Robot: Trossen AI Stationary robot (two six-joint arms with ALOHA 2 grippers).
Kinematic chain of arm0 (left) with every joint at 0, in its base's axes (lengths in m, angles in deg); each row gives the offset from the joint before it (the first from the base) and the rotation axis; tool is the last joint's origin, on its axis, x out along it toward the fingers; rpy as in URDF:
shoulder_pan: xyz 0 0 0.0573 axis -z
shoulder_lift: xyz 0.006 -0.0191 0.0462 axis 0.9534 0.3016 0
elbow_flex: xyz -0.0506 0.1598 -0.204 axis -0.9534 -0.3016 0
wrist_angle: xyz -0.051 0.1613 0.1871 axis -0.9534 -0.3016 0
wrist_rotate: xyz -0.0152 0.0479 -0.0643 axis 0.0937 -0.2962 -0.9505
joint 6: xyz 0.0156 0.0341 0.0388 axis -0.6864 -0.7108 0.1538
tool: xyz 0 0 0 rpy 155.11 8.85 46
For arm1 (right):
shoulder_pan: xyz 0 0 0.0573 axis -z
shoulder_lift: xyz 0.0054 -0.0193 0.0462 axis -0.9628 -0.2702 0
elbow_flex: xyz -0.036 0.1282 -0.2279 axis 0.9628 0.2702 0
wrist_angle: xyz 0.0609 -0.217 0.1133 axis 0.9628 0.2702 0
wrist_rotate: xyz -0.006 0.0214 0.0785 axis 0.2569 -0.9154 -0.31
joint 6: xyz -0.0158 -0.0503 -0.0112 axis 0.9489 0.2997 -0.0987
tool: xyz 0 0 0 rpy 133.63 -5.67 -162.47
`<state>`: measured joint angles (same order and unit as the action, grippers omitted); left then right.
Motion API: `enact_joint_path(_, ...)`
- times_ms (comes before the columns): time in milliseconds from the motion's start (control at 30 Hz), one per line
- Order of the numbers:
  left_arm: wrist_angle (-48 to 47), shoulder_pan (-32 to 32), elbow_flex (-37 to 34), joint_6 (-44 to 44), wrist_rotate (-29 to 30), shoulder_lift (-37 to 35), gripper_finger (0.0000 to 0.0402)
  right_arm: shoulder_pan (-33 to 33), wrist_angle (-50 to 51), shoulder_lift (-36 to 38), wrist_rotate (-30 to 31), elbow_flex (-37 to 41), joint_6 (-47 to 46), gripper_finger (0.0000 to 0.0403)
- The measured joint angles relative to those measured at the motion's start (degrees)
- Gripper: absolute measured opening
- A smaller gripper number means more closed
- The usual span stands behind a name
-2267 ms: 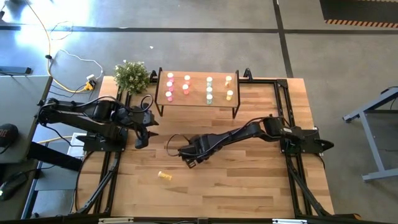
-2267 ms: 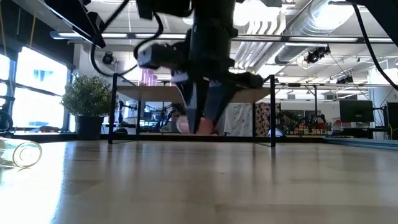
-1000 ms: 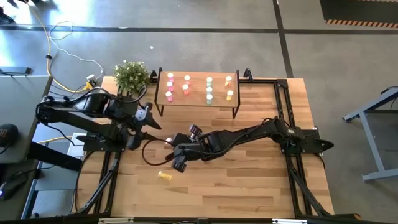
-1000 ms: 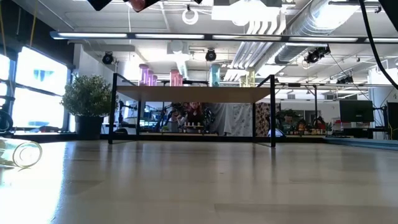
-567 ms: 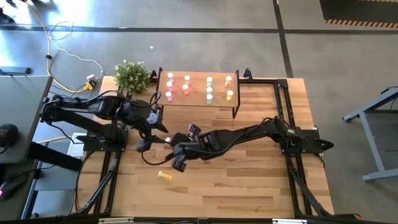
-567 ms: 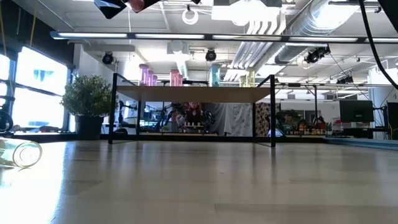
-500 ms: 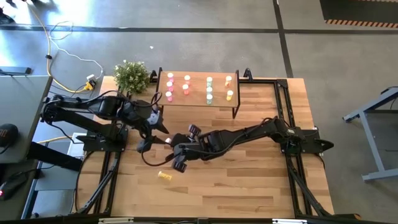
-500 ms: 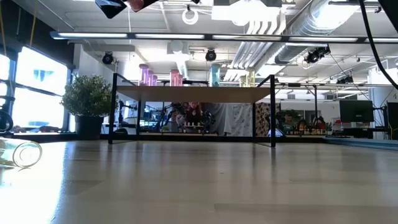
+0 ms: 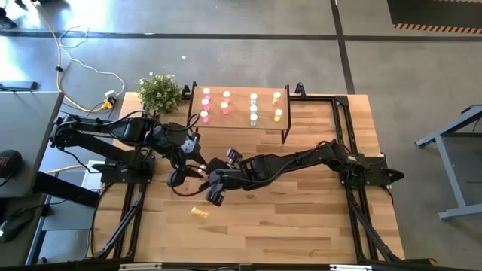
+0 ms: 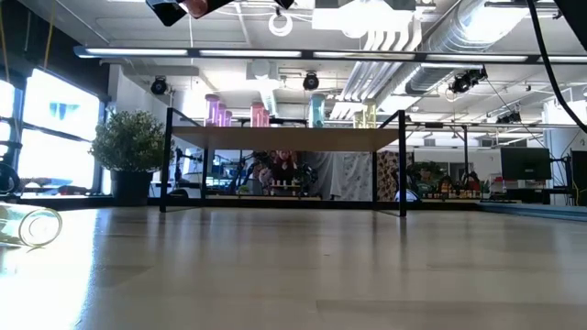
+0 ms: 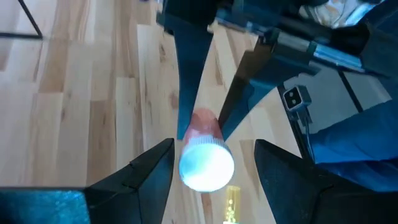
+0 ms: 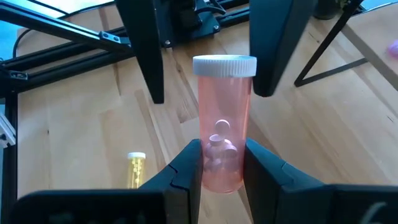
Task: Pick and place medicine bottles onto shelf by color
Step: Put the orange pill bottle on the shelf aligned with the other orange pill bottles
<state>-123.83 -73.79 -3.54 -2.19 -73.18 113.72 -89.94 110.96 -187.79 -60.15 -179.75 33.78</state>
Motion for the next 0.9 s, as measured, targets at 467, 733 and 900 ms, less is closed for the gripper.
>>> enact_joint_path(467, 0.56, 0.00, 0.00, 0.02, 0.46, 0.57, 0.0151, 0.24, -0.63, 0.00, -1.56, 0.00, -3.52, 0.0078)
enact_joint_path(733, 0.32, -0.02, 0.00, -0.63, 0.46, 0.61, 0.0122, 0.26, -1.03, 0.00, -1.58, 0.00, -3.48, 0.0078)
enact_joint_path(900, -0.03, -0.02, 0.00, -1.07, 0.46, 0.61, 0.0112, 0.26, -1.07, 0.00, -1.60, 0.00, -3.48, 0.0078)
